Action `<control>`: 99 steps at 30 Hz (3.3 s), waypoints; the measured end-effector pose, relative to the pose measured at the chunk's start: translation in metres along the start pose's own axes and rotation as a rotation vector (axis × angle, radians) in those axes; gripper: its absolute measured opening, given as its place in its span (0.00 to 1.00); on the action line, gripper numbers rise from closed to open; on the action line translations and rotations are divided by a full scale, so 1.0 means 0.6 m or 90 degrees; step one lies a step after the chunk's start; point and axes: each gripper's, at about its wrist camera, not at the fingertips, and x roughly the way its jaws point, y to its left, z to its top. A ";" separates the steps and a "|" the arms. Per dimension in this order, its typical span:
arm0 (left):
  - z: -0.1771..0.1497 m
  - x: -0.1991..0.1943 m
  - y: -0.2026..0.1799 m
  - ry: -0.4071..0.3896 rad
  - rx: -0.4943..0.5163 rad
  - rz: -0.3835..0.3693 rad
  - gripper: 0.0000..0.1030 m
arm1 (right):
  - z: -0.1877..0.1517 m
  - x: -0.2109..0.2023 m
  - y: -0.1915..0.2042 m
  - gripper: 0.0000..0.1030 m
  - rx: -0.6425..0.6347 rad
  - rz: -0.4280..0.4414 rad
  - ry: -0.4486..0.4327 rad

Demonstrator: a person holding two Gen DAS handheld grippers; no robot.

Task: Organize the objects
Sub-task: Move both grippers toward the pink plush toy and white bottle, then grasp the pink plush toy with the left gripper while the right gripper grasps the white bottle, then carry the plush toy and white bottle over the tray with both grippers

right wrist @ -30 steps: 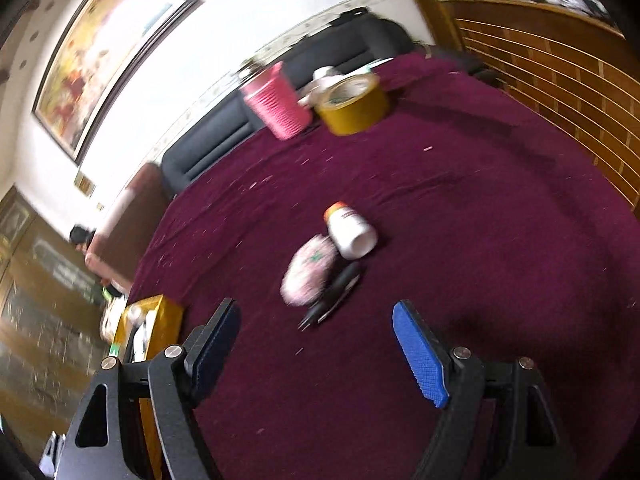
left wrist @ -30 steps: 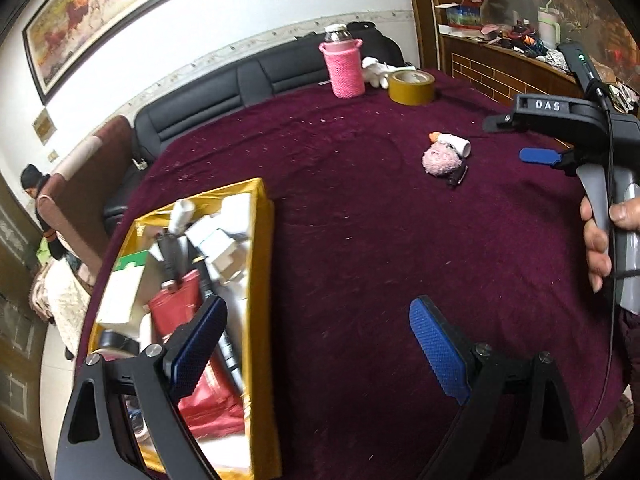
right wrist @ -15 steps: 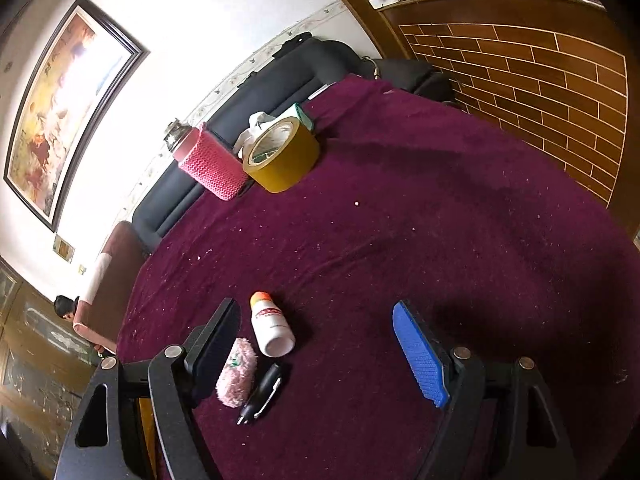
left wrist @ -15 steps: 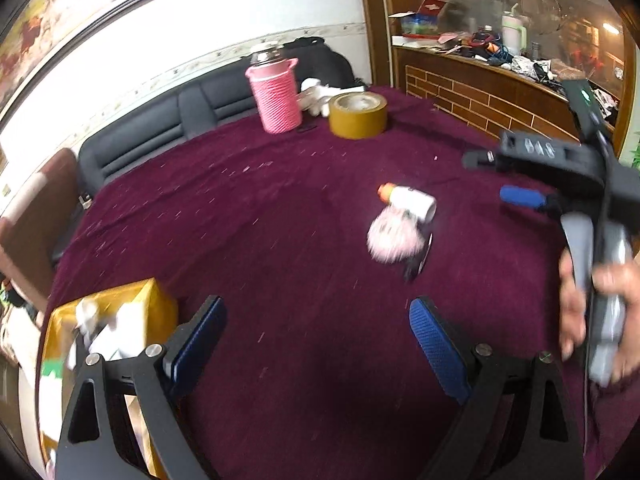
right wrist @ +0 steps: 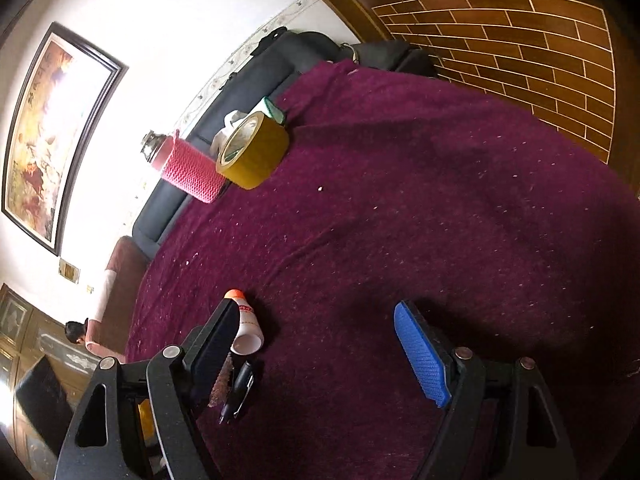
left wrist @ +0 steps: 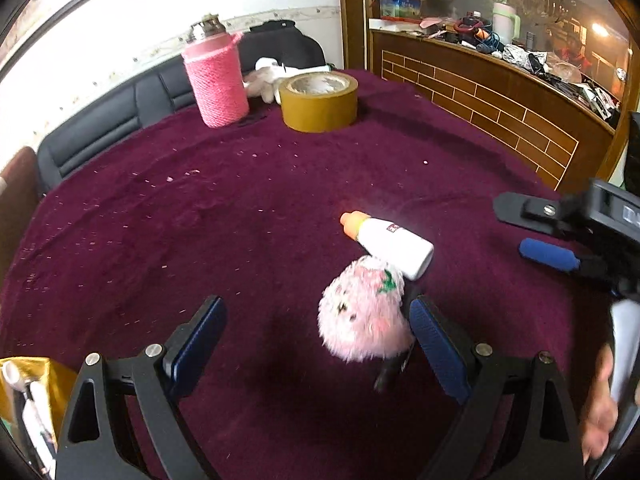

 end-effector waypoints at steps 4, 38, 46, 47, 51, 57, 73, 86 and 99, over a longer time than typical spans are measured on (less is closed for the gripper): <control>0.000 0.028 -0.004 0.028 -0.007 -0.038 0.74 | -0.003 0.003 0.005 0.82 -0.006 0.005 0.005; -0.180 -0.217 0.099 -0.034 -0.119 -0.005 0.26 | -0.032 0.095 0.169 0.78 -0.295 -0.163 0.060; -0.221 -0.243 0.128 -0.032 -0.159 -0.004 0.26 | -0.044 0.137 0.181 0.28 -0.332 -0.222 0.078; -0.225 -0.246 0.131 -0.034 -0.164 -0.004 0.26 | -0.044 0.136 0.180 0.28 -0.328 -0.218 0.077; -0.240 -0.264 0.152 -0.047 -0.191 -0.004 0.26 | -0.046 0.116 0.180 0.28 -0.317 -0.196 0.068; -0.273 -0.308 0.198 -0.069 -0.245 0.008 0.26 | -0.060 0.071 0.197 0.28 -0.309 -0.149 0.056; -0.420 -0.438 0.290 -0.085 -0.343 0.091 0.26 | -0.202 -0.019 0.349 0.29 -0.348 0.075 0.127; -0.470 -0.406 0.283 -0.053 -0.360 0.075 0.27 | -0.399 -0.007 0.452 0.29 -0.413 0.176 0.279; -0.447 -0.383 0.295 -0.067 -0.331 0.114 0.27 | -0.476 0.041 0.500 0.29 -0.481 0.109 0.293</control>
